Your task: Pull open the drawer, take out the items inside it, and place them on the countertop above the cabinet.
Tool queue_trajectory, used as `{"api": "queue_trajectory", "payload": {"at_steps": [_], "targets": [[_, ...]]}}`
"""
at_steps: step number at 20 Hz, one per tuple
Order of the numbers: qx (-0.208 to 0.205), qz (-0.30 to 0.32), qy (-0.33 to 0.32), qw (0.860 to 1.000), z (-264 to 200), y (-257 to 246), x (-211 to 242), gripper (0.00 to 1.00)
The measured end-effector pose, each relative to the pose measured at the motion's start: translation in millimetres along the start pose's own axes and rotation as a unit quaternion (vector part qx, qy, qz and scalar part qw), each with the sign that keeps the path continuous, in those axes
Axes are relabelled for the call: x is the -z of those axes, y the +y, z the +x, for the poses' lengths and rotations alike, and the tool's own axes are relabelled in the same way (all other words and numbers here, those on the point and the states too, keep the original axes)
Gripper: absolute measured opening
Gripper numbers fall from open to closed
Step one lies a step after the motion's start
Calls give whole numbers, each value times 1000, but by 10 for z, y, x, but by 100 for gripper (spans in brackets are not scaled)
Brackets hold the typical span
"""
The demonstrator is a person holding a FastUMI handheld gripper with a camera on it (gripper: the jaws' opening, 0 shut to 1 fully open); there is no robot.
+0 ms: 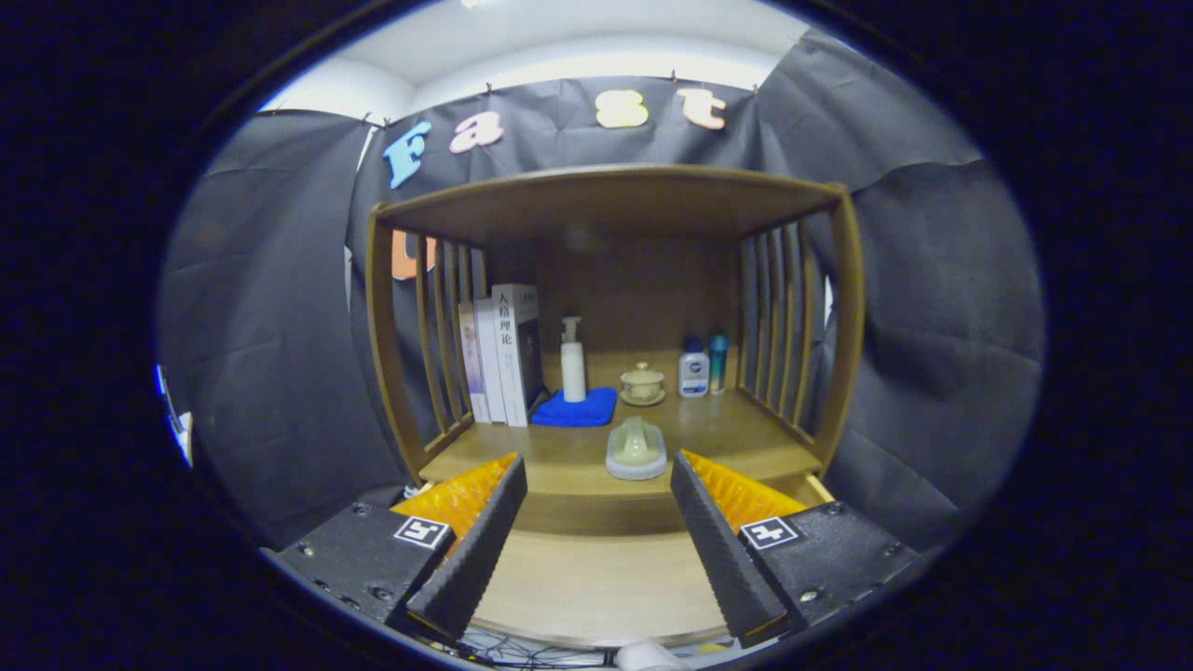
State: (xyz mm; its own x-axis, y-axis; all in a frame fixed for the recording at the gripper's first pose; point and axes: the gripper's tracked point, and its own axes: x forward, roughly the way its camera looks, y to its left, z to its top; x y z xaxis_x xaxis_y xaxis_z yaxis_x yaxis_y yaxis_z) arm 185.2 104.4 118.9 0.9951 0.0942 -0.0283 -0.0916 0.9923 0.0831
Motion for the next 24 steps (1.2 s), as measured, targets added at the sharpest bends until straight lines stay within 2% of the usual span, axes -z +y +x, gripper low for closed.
{"api": "queue_trajectory", "payload": {"at_steps": [4,6,9,14,20,24], "targets": [[-15,-12,-51,999,-490,100,45,98],[-7,-17,-61,998,-738,72,100,99],[-8,-16,-67,998,-1089,88,283,98],[16,-21,-49,998,-1456,-109,774,99],[48,1,1,999,-1467,-396,1576,98],[44,2,29,999,-1225,-388,1882,99]]}}
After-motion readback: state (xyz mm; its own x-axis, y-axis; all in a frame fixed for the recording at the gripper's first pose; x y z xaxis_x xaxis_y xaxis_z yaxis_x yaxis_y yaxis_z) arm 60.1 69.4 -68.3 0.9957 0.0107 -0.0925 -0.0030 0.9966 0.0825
